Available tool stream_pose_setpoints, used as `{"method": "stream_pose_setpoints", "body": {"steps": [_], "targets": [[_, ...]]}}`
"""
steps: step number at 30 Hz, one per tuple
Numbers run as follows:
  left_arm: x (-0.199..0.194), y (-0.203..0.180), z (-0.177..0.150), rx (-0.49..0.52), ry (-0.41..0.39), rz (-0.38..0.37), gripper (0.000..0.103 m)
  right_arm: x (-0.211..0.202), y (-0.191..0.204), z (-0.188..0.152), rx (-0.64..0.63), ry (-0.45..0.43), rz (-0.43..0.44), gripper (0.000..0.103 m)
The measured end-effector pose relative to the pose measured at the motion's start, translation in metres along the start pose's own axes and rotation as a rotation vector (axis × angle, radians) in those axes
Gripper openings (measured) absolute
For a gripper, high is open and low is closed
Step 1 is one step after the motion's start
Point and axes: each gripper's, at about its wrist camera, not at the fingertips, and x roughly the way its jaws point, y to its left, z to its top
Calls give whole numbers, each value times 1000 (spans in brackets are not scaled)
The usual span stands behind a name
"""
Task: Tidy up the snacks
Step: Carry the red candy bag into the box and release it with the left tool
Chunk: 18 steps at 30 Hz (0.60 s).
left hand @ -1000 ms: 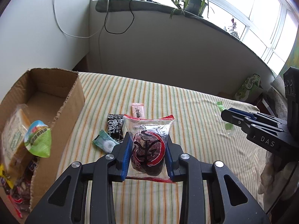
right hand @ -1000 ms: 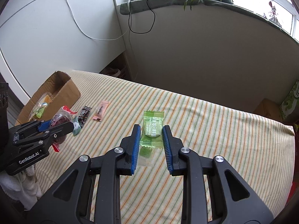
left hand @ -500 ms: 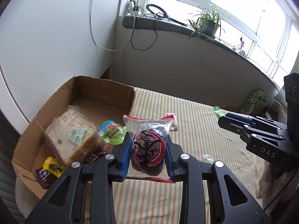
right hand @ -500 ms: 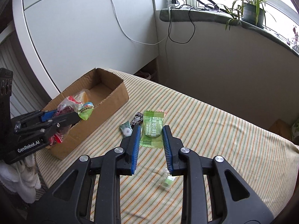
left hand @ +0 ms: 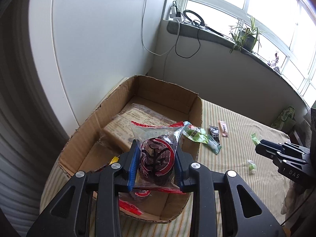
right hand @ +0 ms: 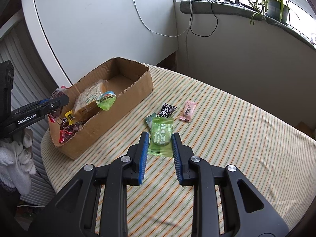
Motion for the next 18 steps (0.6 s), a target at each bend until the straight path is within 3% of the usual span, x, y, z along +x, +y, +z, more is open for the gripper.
{"method": "stream_pose_setpoints", "body": {"steps": [2, 4, 18], "targets": [[-1, 7, 0, -11, 2, 1, 36, -1, 0, -1, 4, 0, -1, 25], [-5, 13, -1, -25, -9, 5, 55, -3, -2, -2, 5, -5, -4, 25], [-12, 16, -5, -49, -48, -10, 55, -22, -28, -20, 109, -22, 35, 25]]}}
